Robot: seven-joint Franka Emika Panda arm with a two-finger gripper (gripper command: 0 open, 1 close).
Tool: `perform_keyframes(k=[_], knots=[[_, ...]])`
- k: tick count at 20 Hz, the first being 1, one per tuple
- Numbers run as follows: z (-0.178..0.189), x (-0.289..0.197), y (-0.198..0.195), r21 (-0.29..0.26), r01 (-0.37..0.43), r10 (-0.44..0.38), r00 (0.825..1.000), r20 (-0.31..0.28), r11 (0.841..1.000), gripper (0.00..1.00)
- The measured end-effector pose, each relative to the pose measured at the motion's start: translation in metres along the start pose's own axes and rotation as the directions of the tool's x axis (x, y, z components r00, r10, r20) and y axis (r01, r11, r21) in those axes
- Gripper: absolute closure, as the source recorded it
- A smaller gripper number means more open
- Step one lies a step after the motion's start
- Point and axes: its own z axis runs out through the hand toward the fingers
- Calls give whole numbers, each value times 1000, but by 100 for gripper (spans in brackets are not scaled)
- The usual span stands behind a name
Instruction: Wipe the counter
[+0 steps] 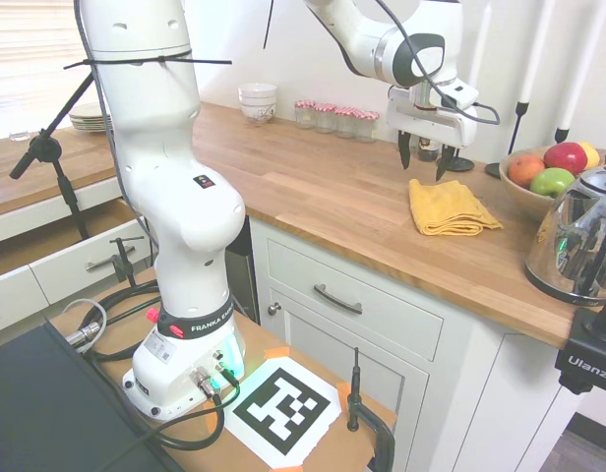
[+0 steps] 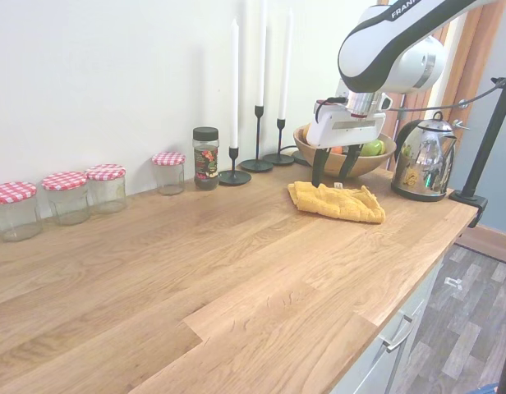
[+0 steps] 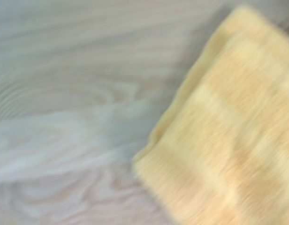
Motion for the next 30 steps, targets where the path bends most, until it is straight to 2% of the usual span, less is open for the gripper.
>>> perform_keyframes(k=[14,22,30], knots=[[23,63,3,12,-45,45,999,-2,999,0],[56,69,5,-16,-52,52,999,15,999,0],[71,76,6,-4,-55,55,998,17,998,0]])
